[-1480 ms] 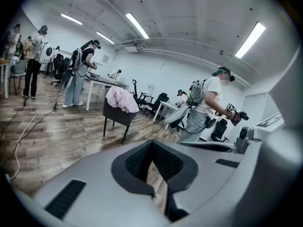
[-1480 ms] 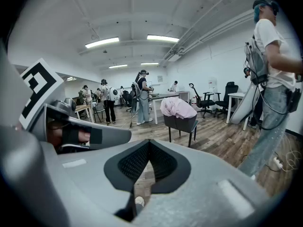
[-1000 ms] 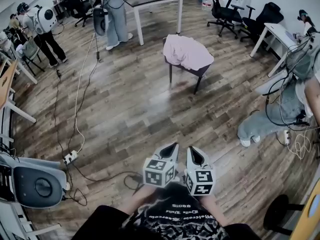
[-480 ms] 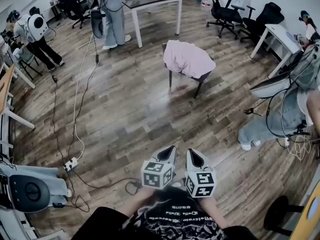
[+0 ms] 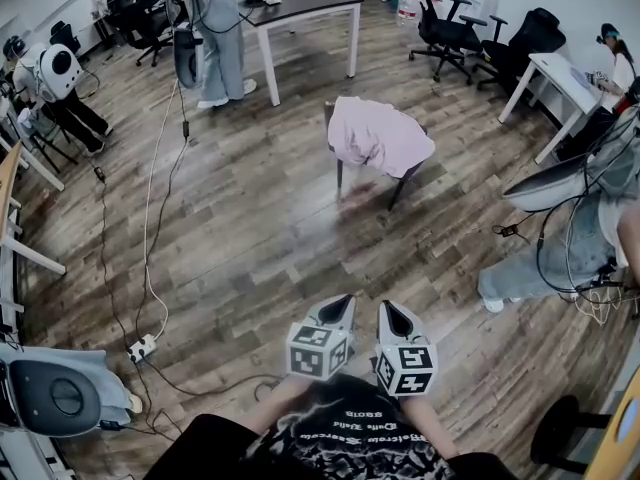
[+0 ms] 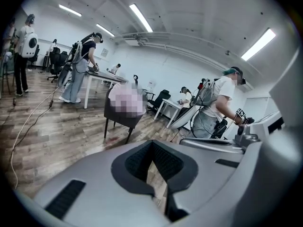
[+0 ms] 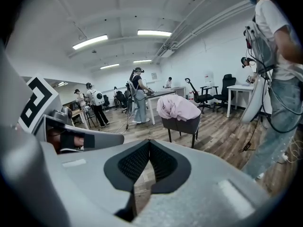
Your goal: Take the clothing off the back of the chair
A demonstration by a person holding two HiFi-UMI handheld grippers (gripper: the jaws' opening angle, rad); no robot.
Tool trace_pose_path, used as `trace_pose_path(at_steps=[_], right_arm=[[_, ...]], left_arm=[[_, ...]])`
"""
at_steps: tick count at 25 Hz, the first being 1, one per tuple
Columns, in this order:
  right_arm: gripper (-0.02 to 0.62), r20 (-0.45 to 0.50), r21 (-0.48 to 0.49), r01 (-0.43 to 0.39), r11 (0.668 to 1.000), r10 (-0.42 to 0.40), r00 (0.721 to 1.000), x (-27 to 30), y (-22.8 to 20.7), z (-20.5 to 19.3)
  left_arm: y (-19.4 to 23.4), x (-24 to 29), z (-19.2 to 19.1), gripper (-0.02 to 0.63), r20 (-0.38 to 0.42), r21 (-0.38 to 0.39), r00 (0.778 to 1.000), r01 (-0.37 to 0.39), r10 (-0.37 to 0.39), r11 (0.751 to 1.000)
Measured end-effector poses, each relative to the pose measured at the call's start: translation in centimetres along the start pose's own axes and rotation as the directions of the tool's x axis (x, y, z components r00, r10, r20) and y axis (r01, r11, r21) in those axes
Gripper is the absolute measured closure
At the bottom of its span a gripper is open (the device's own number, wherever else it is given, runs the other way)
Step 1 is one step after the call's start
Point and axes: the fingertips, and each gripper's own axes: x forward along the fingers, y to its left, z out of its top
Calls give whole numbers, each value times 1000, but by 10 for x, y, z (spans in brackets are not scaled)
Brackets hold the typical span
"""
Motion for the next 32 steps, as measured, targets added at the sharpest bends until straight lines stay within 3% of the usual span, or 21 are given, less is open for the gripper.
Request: trace_pose_path(at_steps=[14, 32], right_arm=[[594, 10, 39, 71, 997, -72, 997, 38, 4, 14], [594, -28, 37, 33, 999, -32, 999, 77, 4, 19]], left_arm=[[37, 17, 28, 606, -18, 24, 999, 42, -42, 999], [64, 38, 42, 606, -30, 15, 1000, 8, -8, 1000]])
